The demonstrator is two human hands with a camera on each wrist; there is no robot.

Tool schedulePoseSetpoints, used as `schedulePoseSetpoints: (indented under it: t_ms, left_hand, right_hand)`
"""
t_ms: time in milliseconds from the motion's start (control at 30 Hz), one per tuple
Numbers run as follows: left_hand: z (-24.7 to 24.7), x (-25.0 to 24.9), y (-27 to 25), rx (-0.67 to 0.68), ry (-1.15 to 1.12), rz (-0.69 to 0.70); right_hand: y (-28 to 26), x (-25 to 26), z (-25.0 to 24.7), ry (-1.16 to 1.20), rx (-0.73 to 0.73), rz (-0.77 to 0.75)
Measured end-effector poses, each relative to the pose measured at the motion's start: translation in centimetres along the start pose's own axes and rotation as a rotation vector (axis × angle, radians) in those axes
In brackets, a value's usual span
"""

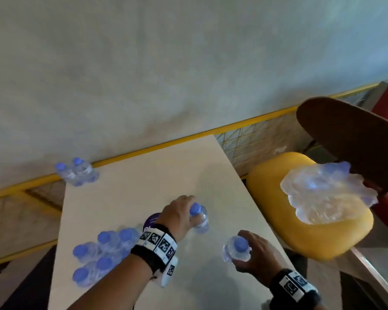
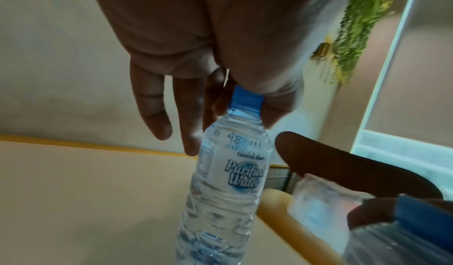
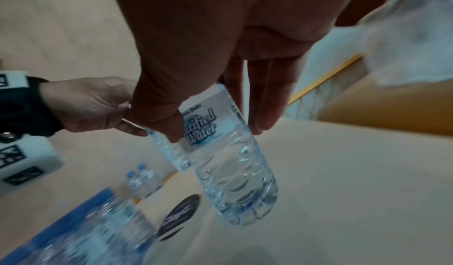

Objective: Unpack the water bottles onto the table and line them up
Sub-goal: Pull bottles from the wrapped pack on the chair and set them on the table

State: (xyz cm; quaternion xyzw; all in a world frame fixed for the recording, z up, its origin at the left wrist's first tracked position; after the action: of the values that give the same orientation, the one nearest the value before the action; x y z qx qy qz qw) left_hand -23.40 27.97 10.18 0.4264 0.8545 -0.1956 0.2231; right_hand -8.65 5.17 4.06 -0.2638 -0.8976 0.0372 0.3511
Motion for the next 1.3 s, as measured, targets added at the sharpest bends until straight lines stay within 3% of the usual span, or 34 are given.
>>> schedulePoseSetpoints:
  t_ms: [167, 400, 833, 1300]
  left_hand:
    - [-3.3, 9.4, -4.0, -0.042, 0.127, -0.157]
    - [-3.0, 14.5, -5.6, 0.039, 0.107, -0.159]
    - [-0.8, 16.3, -6.3, 0.082, 0.156, -0.142]
    - [-1.1, 16.1, -5.6, 0.042, 0.134, -0.203]
  right_hand:
    - [3.6, 8.6, 7.4, -0.018, 0.093, -0.133]
    - [6.8, 15.6, 13.5, 0.035, 0.178, -0.147]
    - [7.0, 16.8, 17.6, -0.052, 0.181, -0.129]
    - [7.1, 18.0, 16.3, -0.032, 0.214, -0.213]
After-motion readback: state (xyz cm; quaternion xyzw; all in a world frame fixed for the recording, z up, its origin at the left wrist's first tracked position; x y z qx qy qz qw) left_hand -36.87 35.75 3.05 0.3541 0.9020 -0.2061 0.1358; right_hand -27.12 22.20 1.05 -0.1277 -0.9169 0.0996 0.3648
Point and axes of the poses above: each hand's wrist, its own y-axis towards the middle knuckle, its own z-axis out of the palm, x = y × z, the point moved 3 cm from there along y, towards the middle knuckle
